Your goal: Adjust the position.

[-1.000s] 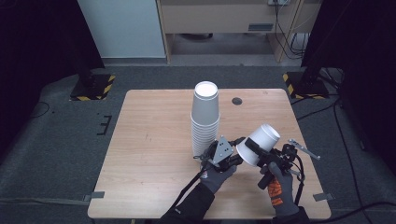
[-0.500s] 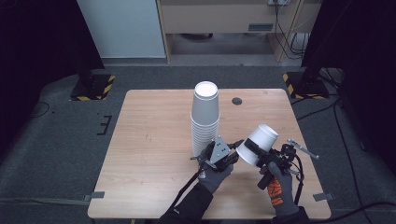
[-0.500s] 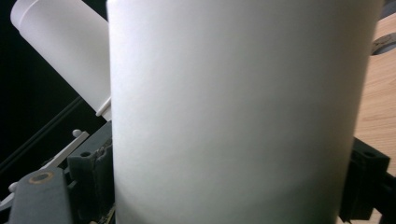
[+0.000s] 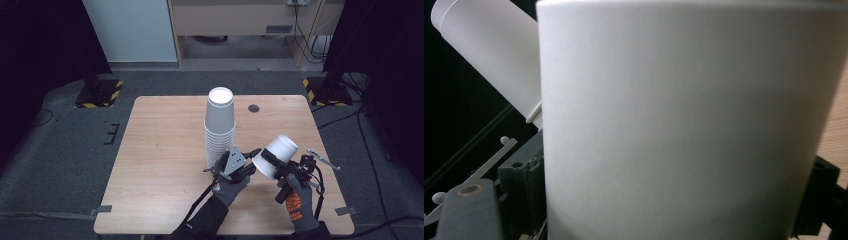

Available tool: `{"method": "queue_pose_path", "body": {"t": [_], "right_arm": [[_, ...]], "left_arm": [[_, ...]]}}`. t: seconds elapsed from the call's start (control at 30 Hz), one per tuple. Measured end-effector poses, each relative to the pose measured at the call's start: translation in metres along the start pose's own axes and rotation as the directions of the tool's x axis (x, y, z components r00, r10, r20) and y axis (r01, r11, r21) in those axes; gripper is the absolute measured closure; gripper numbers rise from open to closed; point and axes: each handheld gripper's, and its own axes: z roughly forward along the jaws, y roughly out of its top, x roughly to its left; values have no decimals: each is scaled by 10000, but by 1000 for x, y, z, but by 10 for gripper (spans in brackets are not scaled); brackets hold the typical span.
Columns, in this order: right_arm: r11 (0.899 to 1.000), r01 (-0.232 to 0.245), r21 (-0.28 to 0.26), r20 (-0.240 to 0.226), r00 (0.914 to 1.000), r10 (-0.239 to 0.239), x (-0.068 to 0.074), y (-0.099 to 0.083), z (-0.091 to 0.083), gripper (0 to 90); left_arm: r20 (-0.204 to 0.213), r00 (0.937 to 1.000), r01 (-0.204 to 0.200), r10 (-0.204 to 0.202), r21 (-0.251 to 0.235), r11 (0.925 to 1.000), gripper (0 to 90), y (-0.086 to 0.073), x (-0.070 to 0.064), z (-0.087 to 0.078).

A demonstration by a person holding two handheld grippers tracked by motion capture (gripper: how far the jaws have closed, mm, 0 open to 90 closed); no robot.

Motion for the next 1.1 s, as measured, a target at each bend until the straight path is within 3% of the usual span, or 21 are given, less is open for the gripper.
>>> {"method": "queue_pose_path", "body": {"t": [0.2, 0.57, 1.1], "right_arm": [[9999, -154, -71, -106, 9998, 153, -1, 2, -1, 150], [9996, 248, -131, -41, 9997, -249, -2, 6, -1, 114], [10000, 11, -42, -217, 9998, -12, -9, 8, 3, 37]], "left_arm": [[156, 9993, -329, 326, 158, 9993, 830, 1, -4, -2], [394, 9991, -185, 170, 395, 9990, 836, 2, -4, -10], [544, 9982, -297, 261, 671, 9973, 848, 7, -2, -24]]}}
